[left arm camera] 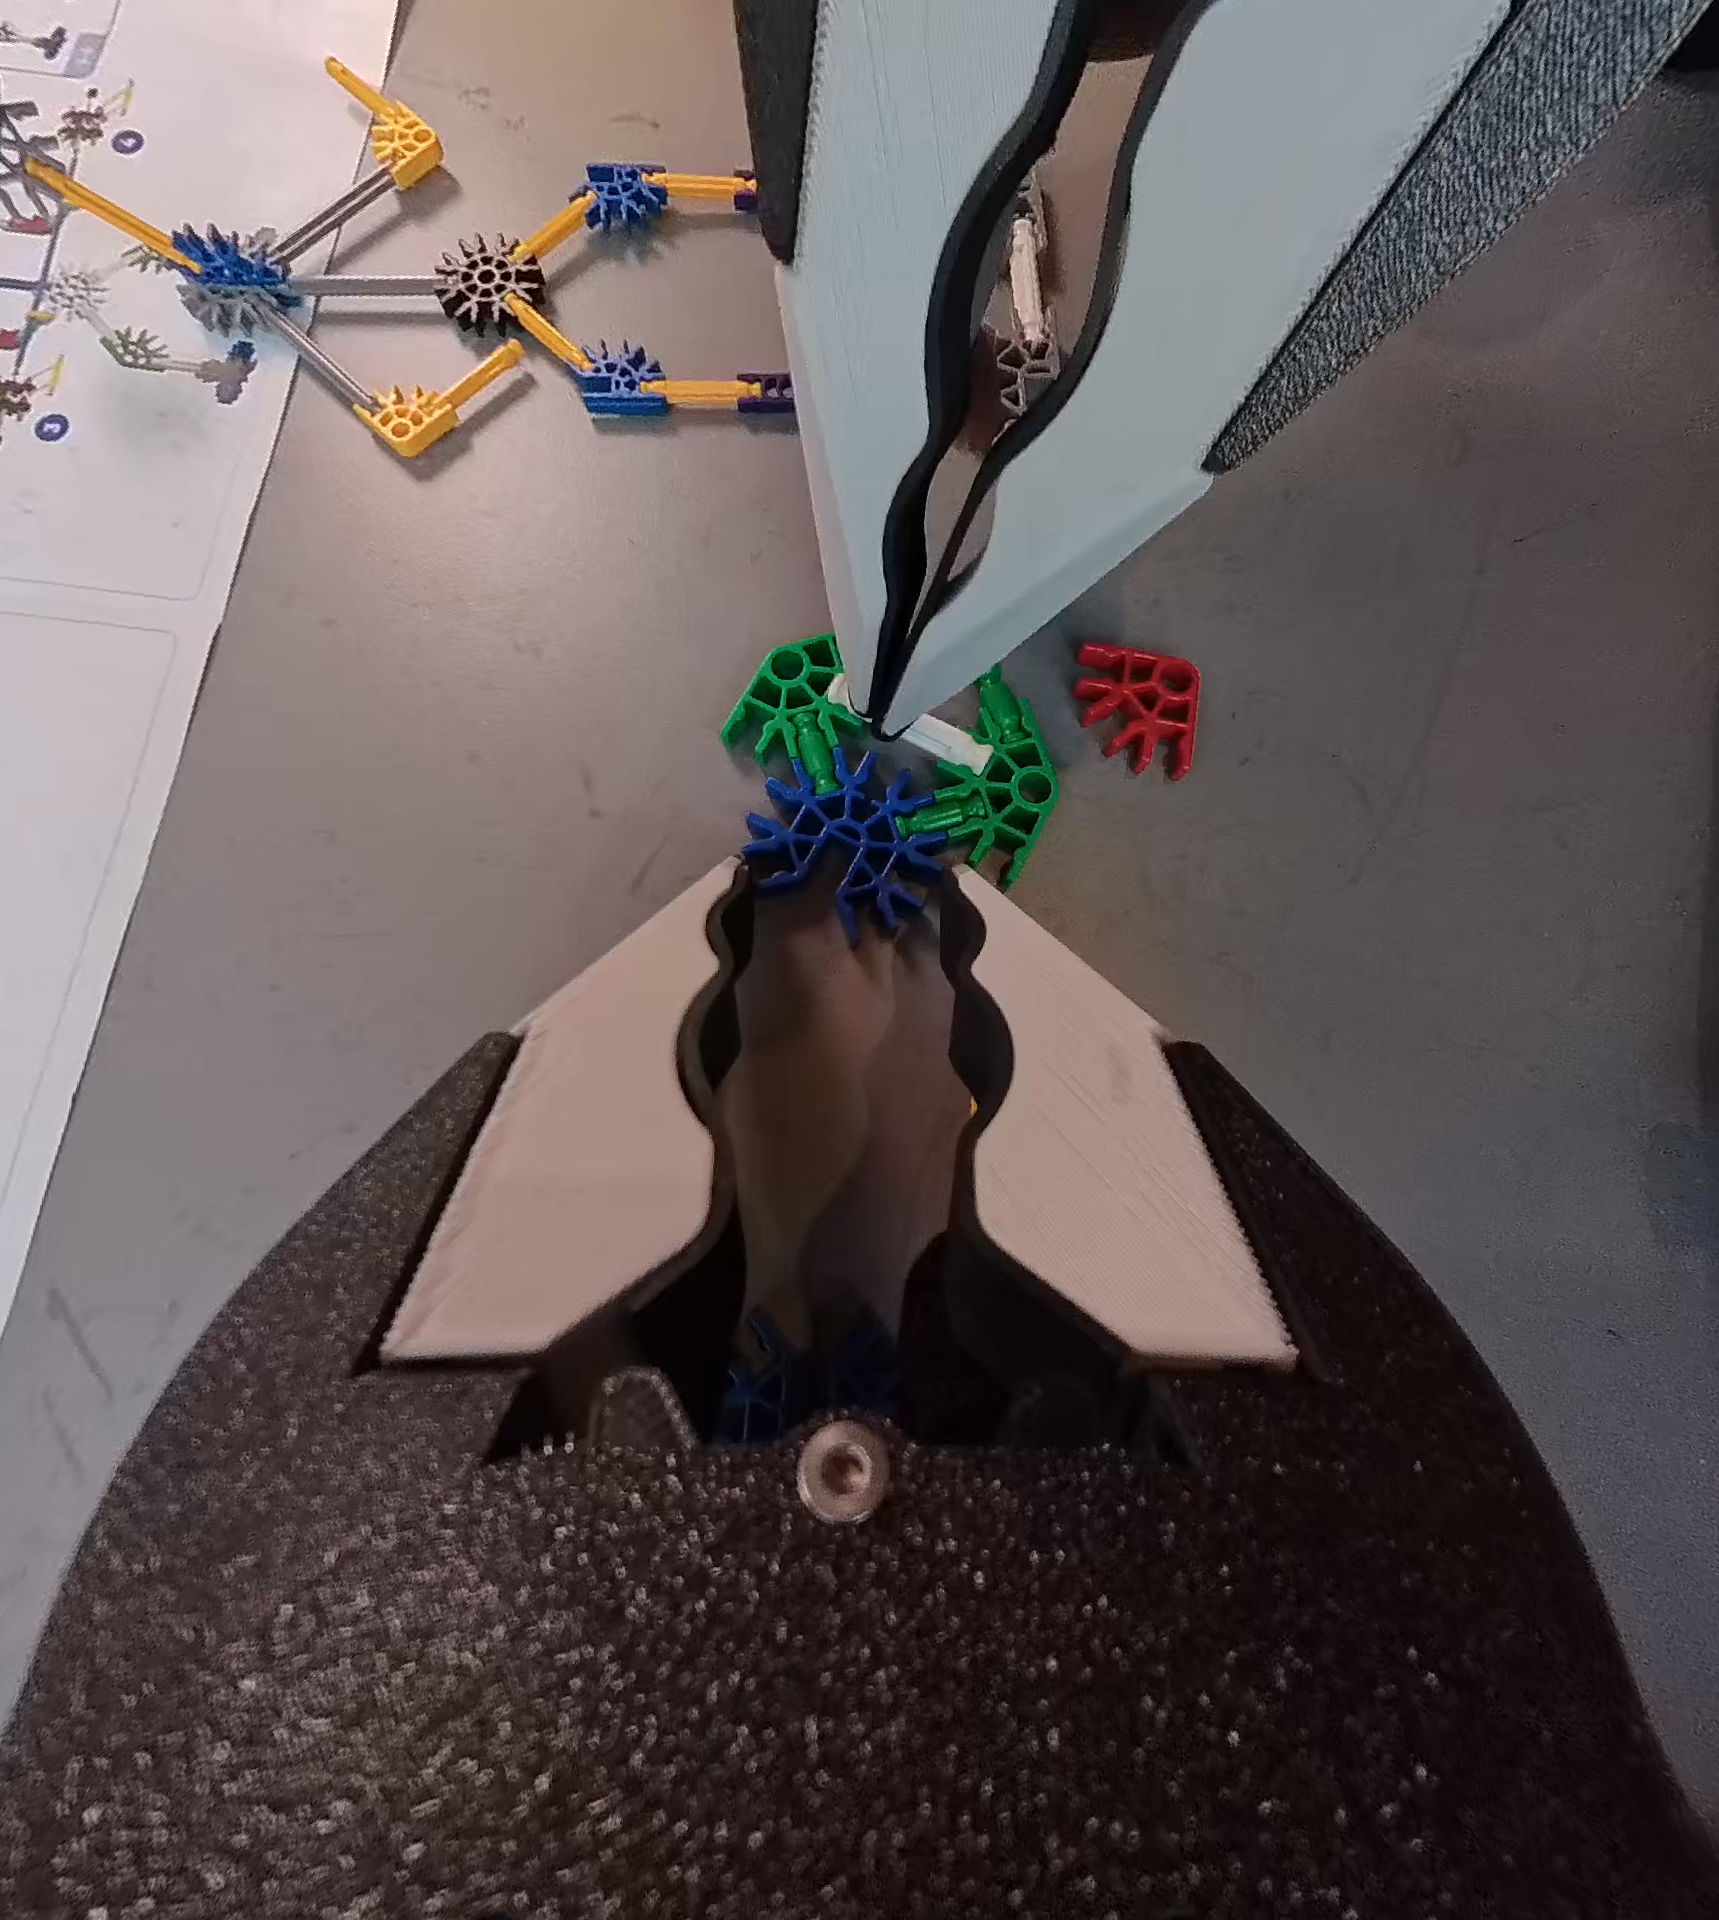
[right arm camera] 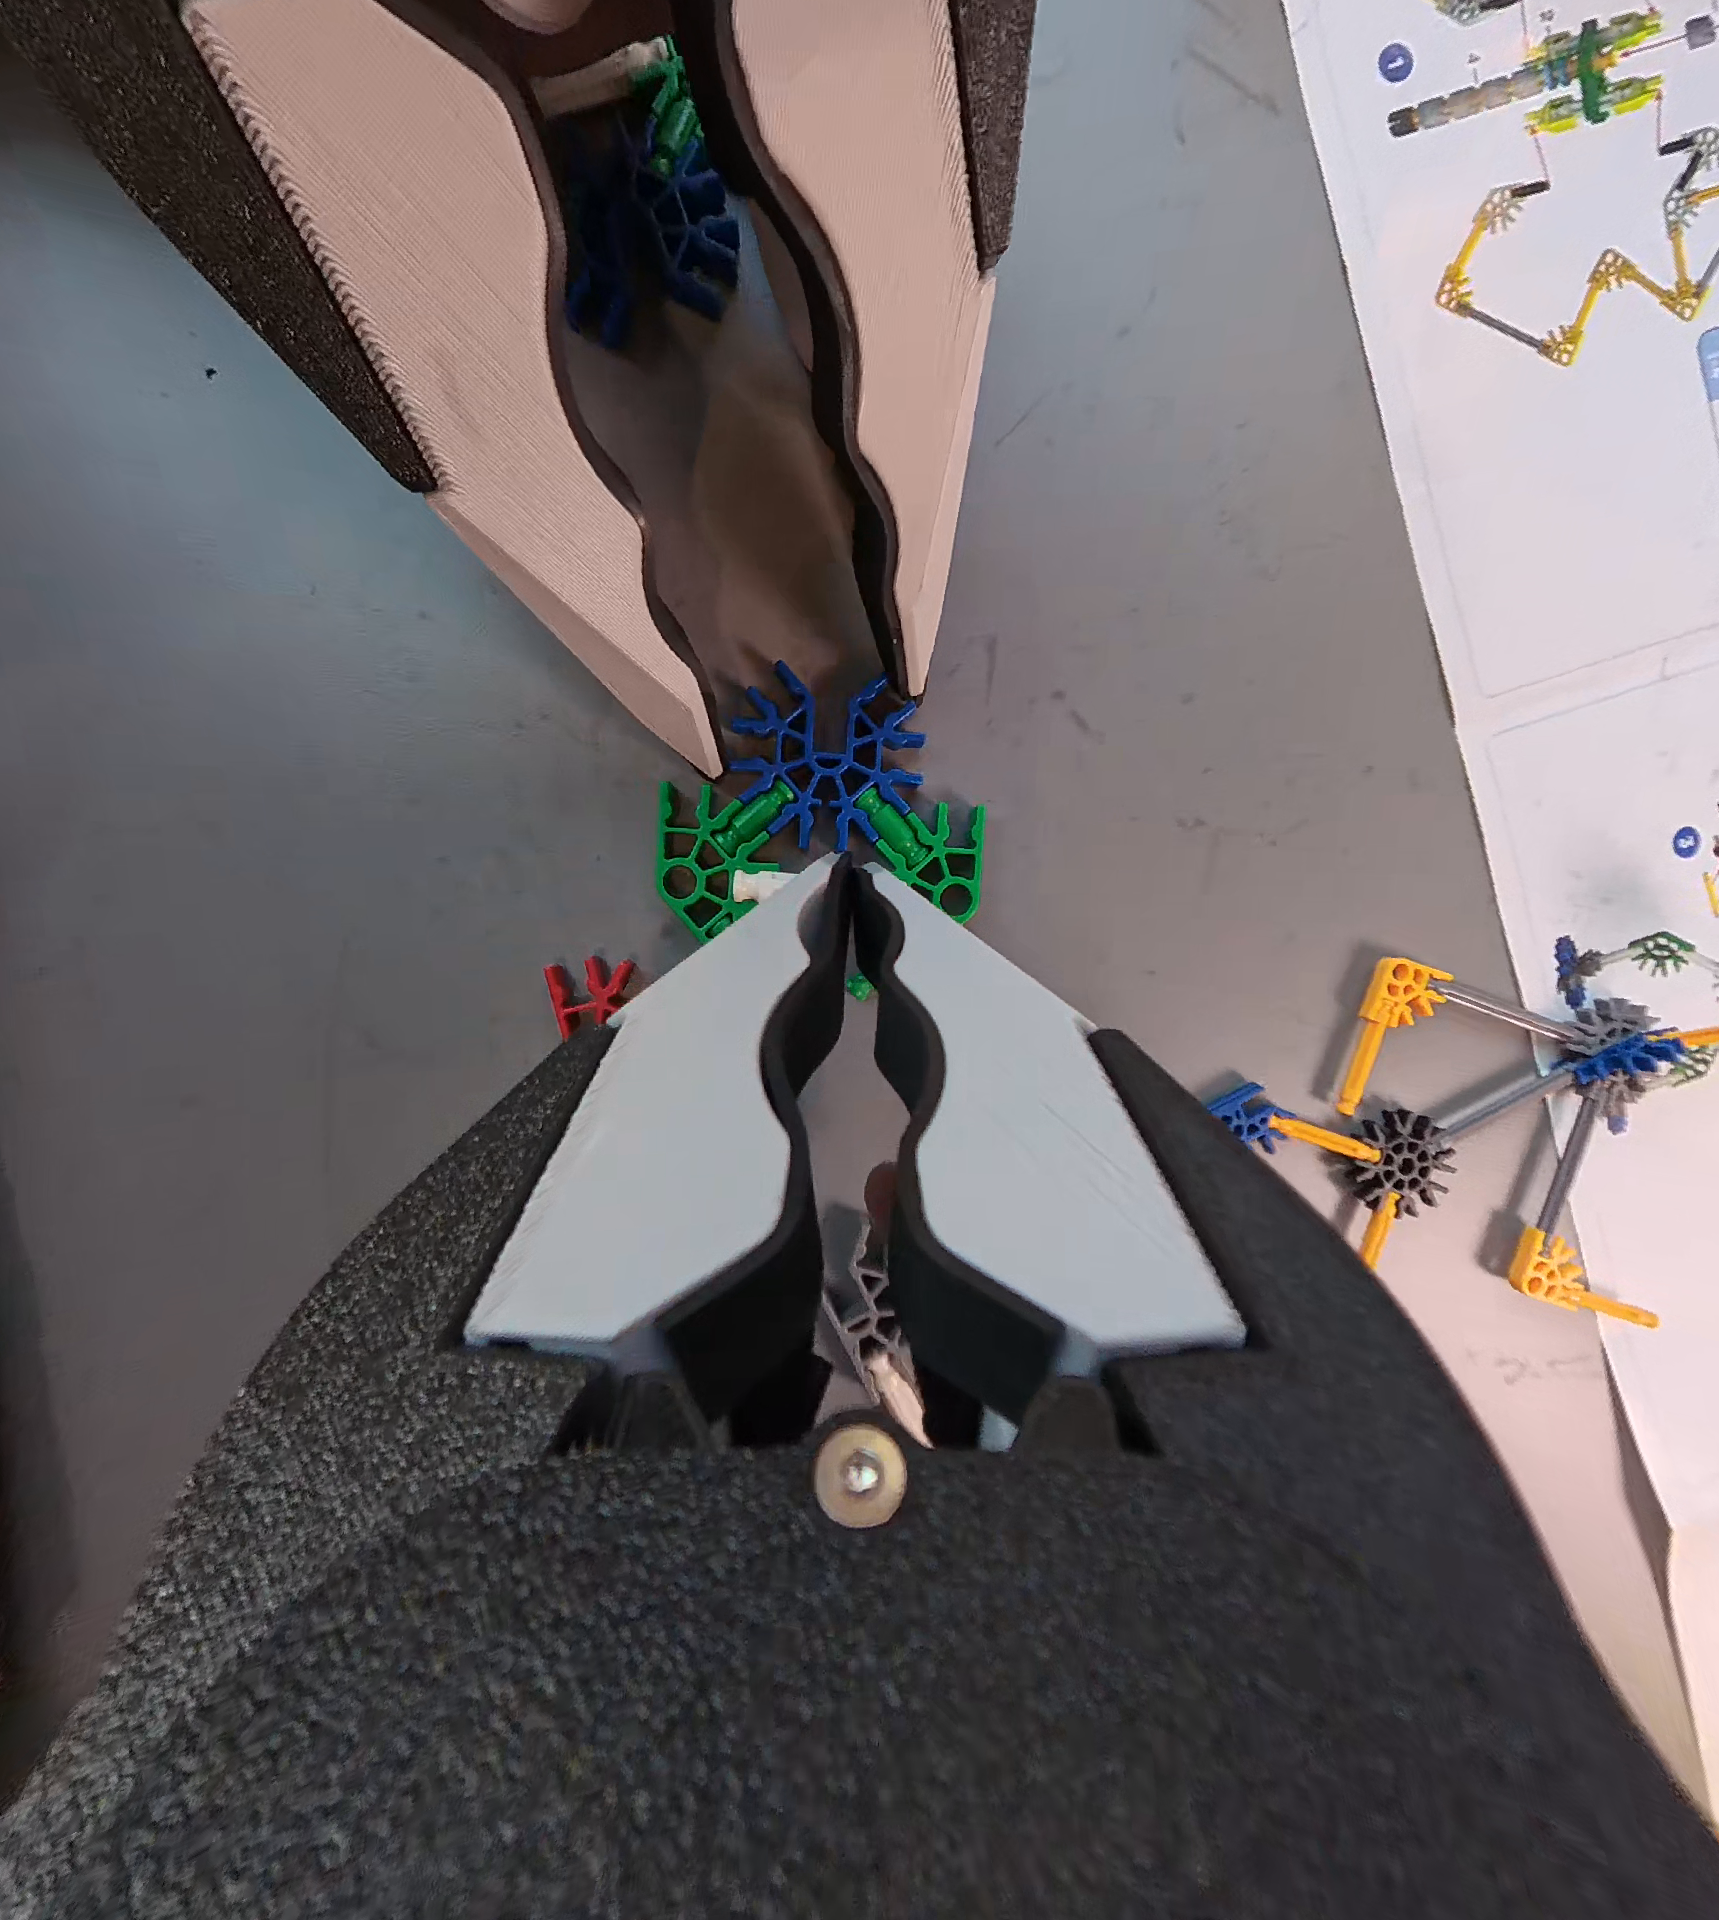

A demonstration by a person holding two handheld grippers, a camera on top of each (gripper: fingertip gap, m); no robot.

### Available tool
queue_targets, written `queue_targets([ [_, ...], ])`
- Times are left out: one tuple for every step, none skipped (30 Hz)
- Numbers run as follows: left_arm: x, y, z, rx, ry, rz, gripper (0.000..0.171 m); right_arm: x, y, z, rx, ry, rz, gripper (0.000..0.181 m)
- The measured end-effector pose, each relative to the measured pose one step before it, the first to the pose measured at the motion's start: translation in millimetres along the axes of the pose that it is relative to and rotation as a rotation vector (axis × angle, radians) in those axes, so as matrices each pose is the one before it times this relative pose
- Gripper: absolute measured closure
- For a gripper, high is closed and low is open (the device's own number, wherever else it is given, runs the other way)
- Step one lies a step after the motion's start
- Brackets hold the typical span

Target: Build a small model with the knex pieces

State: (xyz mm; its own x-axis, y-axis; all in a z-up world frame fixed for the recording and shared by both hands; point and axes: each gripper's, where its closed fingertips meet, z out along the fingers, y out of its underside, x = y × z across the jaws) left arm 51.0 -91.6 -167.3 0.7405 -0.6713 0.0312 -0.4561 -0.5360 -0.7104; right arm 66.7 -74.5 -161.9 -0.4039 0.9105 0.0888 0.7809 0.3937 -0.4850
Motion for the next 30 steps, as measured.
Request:
queue_targets([
  [0.08, 0.02, -0.01, -0.00008, -0.0005, -0.0002, 0.135, -0.03, 0.15, 0.31, -0.0107, 0.0017, -0.0156, 0.181],
  [-0.04, 0.05, 0.00, -0.00068, -0.0007, 0.0002, 0.135, -0.07, -0.06, 0.53, -0.0102, 0.0007, -0.0124, 0.181],
  [0.16, -0.07, -0.02, -0.00067, 0.0001, 0.0001, 0.135, -0.28, -0.34, 1.05, -0.0068, 0.0017, -0.0130, 0.181],
  [0.86, -0.04, -0.03, -0.00080, 0.0044, 0.0007, 0.137, -5.39, 0.13, 5.33, -0.0033, -0.0232, -0.0095, 0.181],
  [0.93, 0.10, -0.20, -0.00037, 0.0045, 0.0018, 0.138, -0.49, 1.63, 0.29, -0.0070, -0.0042, -0.0028, 0.181],
  [0.33, 0.12, -0.15, 0.00075, -0.0010, 0.0012, 0.138, 0.13, -0.14, -0.11, 0.0062, -0.0023, 0.0001, 0.181],
  [0.01, 0.19, -0.06, 0.00042, -0.0045, -0.0001, 0.138, 0.08, -0.17, -0.14, 0.0194, 0.0002, 0.0067, 0.181],
  [0.11, 0.12, -0.18, -0.00063, -0.0060, 0.0016, 0.138, 0.07, -0.60, -0.09, 0.0240, -0.0012, 0.0101, 0.181],
  [-0.14, 0.24, -0.17, -0.00071, -0.0055, 0.0031, 0.138, 0.27, -0.57, -0.19, 0.0225, -0.0031, 0.0228, 0.181],
  [-0.09, 0.16, -0.11, -0.00071, -0.0018, 0.0006, 0.138, 0.38, -0.86, -0.46, 0.0194, -0.0070, 0.0356, 0.181],
  [-0.07, -0.08, -0.04, -0.00042, 0.0012, -0.0015, 0.138, 0.54, -0.43, -1.00, 0.0174, -0.0051, 0.0270, 0.181],
  [0.02, -0.05, 0.05, -0.00005, 0.0018, 0.0004, 0.138, 1.37, -1.53, -2.43, 0.0225, -0.0010, 0.0234, 0.181],
  [-0.02, -0.01, 0.03, -0.00030, 0.0014, 0.0020, 0.138, 1.24, -4.49, -4.81, 0.0345, -0.0054, 0.0220, 0.181],
  [0.04, -0.01, 0.08, -0.00098, 0.0004, 0.0014, 0.138, 0.60, -4.62, -5.78, 0.0258, -0.0128, 0.0203, 0.181],
  [-0.02, -0.04, -0.01, -0.00130, -0.0003, 0.0008, 0.138, 1.09, -3.06, -4.97, 0.0091, -0.0074, 0.0176, 0.181],
  [0.06, 0.00, -0.08, -0.00080, -0.0009, 0.0004, 0.138, 0.89, -2.07, -3.53, 0.0022, -0.0030, 0.0060, 0.181],
  [0.02, 0.02, 0.01, -0.00045, -0.0012, 0.0003, 0.138, 0.47, -1.27, -2.05, -0.0002, 0.0013, -0.0042, 0.181],
  [-0.04, 0.05, -0.03, -0.00033, -0.0012, 0.0002, 0.138, -1.47, 1.90, -0.55, -0.0197, -0.0084, -0.0090, 0.181],
  [0.01, -0.01, -0.13, -0.00003, -0.0015, -0.0002, 0.138, -2.72, 3.87, 0.81, -0.0312, -0.0150, -0.0092, 0.181],
  [-0.04, 0.01, -0.03, 0.00033, -0.0019, -0.0002, 0.138, -1.65, 4.27, 1.99, -0.0328, -0.0063, -0.0087, 0.181],
  [0.03, -0.07, -0.10, 0.00049, -0.0018, 0.0009, 0.138, -0.81, 3.58, 2.39, -0.0282, -0.0001, -0.0098, 0.181],
  [-0.10, 0.01, -0.19, 0.00059, -0.0018, 0.0027, 0.138, -0.94, 1.89, 2.36, -0.0171, -0.0018, -0.0084, 0.181],
  [0.14, -0.07, -0.26, 0.00071, -0.0006, 0.0037, 0.135, -0.52, 1.34, 2.00, -0.0150, -0.0013, -0.0032, 0.181],
  [0.58, -0.43, -0.52, 0.00347, 0.0035, 0.0024, 0.132, 0.52, 1.16, 1.80, -0.0149, 0.0024, -0.0031, 0.181],
  [0.73, -1.54, -0.57, 0.00978, 0.0059, -0.0019, 0.131, 0.85, 2.05, 1.75, -0.0202, 0.0035, -0.0053, 0.181],
  [0.65, -2.11, -0.54, 0.01296, 0.0070, -0.0057, 0.130, 0.65, 0.72, 1.49, -0.0106, 0.0025, -0.0067, 0.181],
  [0.57, -1.66, -0.03, 0.00931, 0.0069, -0.0064, 0.130, -0.39, -1.09, 0.56, -0.0003, -0.0047, 0.0010, 0.181],
  [-0.32, -0.45, 0.56, 0.00234, 0.0002, -0.0041, 0.130, -0.27, -0.40, 0.43, -0.0067, -0.0060, 0.0005, 0.181],
  [-0.45, 0.02, 0.34, -0.00083, -0.0023, 0.0009, 0.131, -0.11, -0.06, 0.16, -0.0098, -0.0028, -0.0044, 0.181],
  [-0.09, 0.11, 0.00, -0.00142, -0.0004, 0.0026, 0.131, 0.01, -0.12, 0.08, -0.0102, -0.0006, -0.0074, 0.181],
])
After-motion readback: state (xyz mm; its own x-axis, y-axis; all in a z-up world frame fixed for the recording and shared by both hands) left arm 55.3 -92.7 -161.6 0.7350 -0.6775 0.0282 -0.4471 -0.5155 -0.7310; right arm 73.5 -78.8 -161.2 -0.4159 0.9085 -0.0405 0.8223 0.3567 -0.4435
